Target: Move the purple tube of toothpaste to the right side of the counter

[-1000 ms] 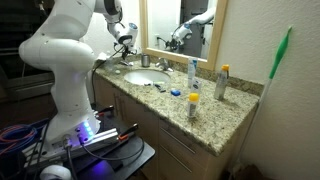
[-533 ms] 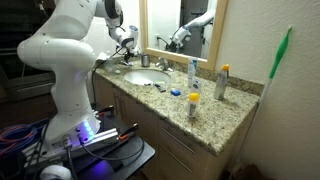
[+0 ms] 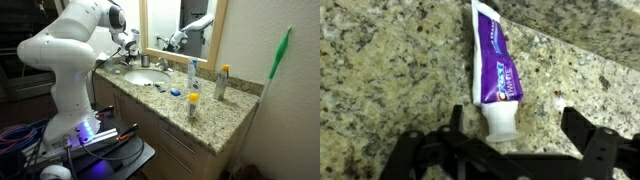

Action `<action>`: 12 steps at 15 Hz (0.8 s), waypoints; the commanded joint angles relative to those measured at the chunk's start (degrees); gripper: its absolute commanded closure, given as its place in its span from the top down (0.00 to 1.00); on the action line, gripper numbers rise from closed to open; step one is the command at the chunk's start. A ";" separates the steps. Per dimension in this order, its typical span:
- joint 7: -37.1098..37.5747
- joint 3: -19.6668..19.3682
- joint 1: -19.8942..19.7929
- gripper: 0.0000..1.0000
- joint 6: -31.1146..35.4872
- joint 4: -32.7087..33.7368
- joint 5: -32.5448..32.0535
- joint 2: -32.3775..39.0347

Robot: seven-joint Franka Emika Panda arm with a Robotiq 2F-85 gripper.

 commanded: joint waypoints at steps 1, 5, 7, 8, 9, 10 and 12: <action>2.72 0.73 -0.71 1.00 -1.16 1.56 -2.49 1.16; 4.14 0.61 -0.70 0.80 -2.74 4.34 -3.62 3.53; 4.29 0.58 -0.58 0.67 -3.03 4.70 -3.97 3.88; 4.36 0.59 -0.57 0.58 -3.02 4.67 -4.09 3.97; 4.48 0.58 -0.58 0.52 -3.19 4.59 -4.19 3.96; 4.61 0.55 -0.58 0.45 -3.21 4.44 -4.22 3.85; 4.71 0.58 -0.57 0.31 -3.50 4.31 -4.28 3.78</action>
